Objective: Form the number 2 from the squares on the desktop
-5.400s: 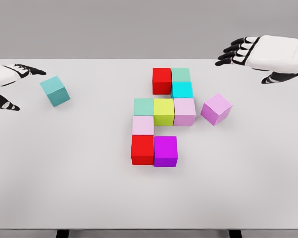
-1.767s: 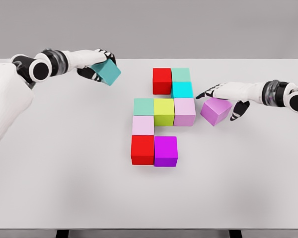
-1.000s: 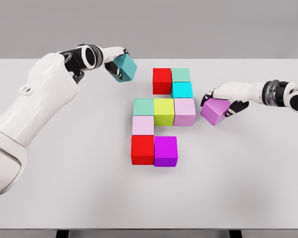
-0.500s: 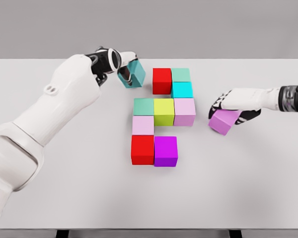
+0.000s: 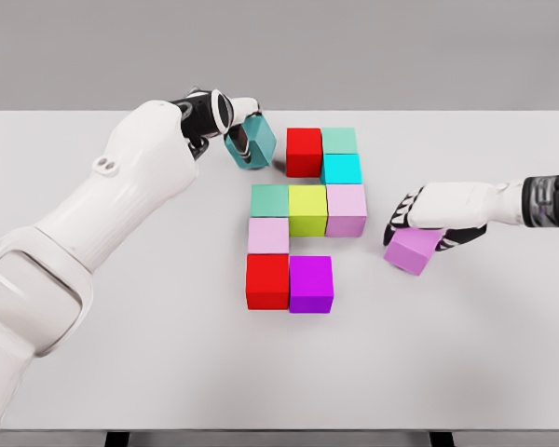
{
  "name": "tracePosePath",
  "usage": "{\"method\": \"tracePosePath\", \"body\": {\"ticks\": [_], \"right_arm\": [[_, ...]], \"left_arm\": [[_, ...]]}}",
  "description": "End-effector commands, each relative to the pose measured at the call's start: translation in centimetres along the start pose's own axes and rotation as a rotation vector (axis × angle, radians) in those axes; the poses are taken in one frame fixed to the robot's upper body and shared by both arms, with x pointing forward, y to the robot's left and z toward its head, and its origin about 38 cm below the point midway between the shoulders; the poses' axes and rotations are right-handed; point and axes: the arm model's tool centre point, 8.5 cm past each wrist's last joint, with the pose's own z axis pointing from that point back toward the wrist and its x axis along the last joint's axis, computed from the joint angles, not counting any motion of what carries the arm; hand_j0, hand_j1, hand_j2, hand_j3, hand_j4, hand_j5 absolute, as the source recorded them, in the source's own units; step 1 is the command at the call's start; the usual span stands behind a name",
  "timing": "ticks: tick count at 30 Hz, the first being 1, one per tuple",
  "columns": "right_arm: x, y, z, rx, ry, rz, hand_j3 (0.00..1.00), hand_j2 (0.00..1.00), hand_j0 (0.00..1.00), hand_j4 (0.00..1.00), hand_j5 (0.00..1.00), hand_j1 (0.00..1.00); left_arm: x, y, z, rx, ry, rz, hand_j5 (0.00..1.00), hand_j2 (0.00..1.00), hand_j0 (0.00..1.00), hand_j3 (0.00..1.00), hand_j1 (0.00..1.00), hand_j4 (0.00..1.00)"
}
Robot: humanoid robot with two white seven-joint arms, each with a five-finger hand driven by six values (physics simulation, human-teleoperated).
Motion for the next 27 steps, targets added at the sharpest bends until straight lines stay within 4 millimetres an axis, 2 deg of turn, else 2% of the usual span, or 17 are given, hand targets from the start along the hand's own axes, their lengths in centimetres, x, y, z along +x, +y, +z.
{"method": "tracePosePath", "body": {"ticks": [1,4,7,9,13,14,15,16,22,24,25,27], "right_arm": [[0.6,-0.3,0.8,0.001,-0.005,0.017,0.67,0.67,0.67,0.67,0.67,0.67],[1.7,-0.8,1.2,-0.013,-0.035,0.027,0.68,0.68,0.68,0.68,0.68,0.68],[5.2,-1.2,0.0,-0.02,-0.133,0.079,0.69,0.69,0.69,0.69,0.69,0.69],[6.8,-1.4,-0.5,-0.019,-0.177,0.106,0.69,0.69,0.69,0.69,0.69,0.69],[6.9,-1.2,-0.7,-0.016,-0.185,0.102,0.73,0.73,0.73,0.73,0.73,0.73],[6.9,-1.3,-0.7,-0.017,-0.184,0.103,0.78,0.78,0.78,0.78,0.78,0.78],[6.8,-1.2,-0.6,-0.016,-0.179,0.102,0.84,0.84,0.84,0.84,0.84,0.84],[6.6,-1.3,-0.4,-0.018,-0.172,0.1,1.0,1.0,1.0,1.0,1.0,1.0],[6.3,-1.6,-0.1,-0.032,-0.163,0.096,1.0,1.0,1.0,1.0,1.0,1.0],[4.3,-2.4,2.1,-0.065,-0.09,0.076,1.0,1.0,1.0,1.0,1.0,1.0],[2.3,-2.4,3.9,-0.08,-0.017,0.051,1.0,1.0,1.0,1.0,1.0,1.0],[-0.3,-1.9,5.4,-0.098,0.054,-0.018,1.0,1.0,1.0,1.0,1.0,1.0]], "left_arm": [[0.0,0.0,0.0,0.002,0.0,-0.003,0.54,0.54,0.54,0.54,0.54,0.54],[0.0,0.0,0.0,0.002,-0.001,-0.001,0.57,0.57,0.57,0.57,0.57,0.57],[0.2,0.0,0.0,0.001,-0.004,-0.002,0.59,0.59,0.59,0.59,0.59,0.59],[0.1,0.2,-0.1,0.004,0.006,0.003,0.59,0.59,0.59,0.59,0.59,0.59],[0.0,0.8,-0.6,0.023,0.036,0.023,0.59,0.59,0.59,0.59,0.59,0.59],[0.1,0.8,-0.6,0.025,0.034,0.024,0.6,0.6,0.6,0.6,0.6,0.6],[0.2,0.7,-0.6,0.024,0.033,0.024,0.6,0.6,0.6,0.6,0.6,0.6],[0.4,0.7,-0.6,0.024,0.031,0.023,0.6,0.6,0.6,0.6,0.6,0.6],[1.0,0.6,-0.6,0.024,0.021,0.021,0.61,0.61,0.61,0.61,0.61,0.61],[1.1,0.7,-0.5,0.025,0.019,0.021,0.61,0.61,0.61,0.61,0.61,0.61],[1.3,0.6,-0.5,0.024,0.016,0.021,0.62,0.62,0.62,0.62,0.62,0.62],[1.3,0.7,-0.5,0.024,0.015,0.02,0.62,0.62,0.62,0.62,0.62,0.62]]}}
